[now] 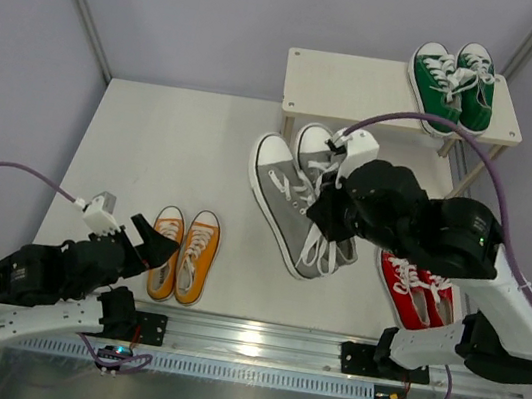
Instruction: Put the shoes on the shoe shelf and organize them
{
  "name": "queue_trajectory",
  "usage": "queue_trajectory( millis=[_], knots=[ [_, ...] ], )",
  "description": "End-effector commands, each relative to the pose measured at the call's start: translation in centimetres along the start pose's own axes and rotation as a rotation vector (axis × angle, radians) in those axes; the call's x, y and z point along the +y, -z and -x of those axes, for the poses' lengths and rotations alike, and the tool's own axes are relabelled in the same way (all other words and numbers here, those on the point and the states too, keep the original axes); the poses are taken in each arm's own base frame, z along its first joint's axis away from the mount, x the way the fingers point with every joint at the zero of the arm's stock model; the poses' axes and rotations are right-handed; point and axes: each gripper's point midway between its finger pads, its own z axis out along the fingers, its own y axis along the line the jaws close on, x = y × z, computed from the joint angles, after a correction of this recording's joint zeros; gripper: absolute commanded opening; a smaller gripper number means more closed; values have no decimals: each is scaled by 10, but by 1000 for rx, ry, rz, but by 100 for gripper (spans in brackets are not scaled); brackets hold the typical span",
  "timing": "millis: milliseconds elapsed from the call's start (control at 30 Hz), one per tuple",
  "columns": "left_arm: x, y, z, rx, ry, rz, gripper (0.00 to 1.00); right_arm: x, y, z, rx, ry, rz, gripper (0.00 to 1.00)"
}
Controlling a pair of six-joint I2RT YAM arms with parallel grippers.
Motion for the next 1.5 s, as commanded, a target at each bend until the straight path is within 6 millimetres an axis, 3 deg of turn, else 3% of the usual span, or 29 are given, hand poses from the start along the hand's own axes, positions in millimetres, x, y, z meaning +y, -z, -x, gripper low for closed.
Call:
queue_trajectory(
  millis=[0, 233, 367, 400, 433, 500, 667, 833, 1467],
  knots=[
    [-11, -3, 5, -26, -8, -19, 99, -36, 26, 89, -305, 35, -237, 4],
    [-20, 0, 7, -13, -15, -24, 98, -74, 50, 185, -651, -61, -514, 4],
    [-21, 3, 9, -10, -15, -25, 98, -96, 48, 221, -738, -70, -556, 4],
    [-21, 5, 10, -11, -10, -27, 98, -97, 43, 231, -751, -80, -550, 4],
    [-21, 5, 11, -12, -8, -28, 98, -110, 41, 235, -747, -81, -578, 4],
    [-21, 6, 12, -14, -4, -29, 98, -111, 26, 244, -742, -67, -541, 4],
    [-19, 7, 13, -18, 3, -26, 98, -136, 1, 248, -705, -83, -505, 4],
    [-18, 5, 12, -21, -2, -20, 98, -139, -28, 249, -651, -52, -412, 4],
    [-1, 10, 19, -59, 35, -9, 98, -169, -69, 248, -595, -100, -376, 4]
  ],
)
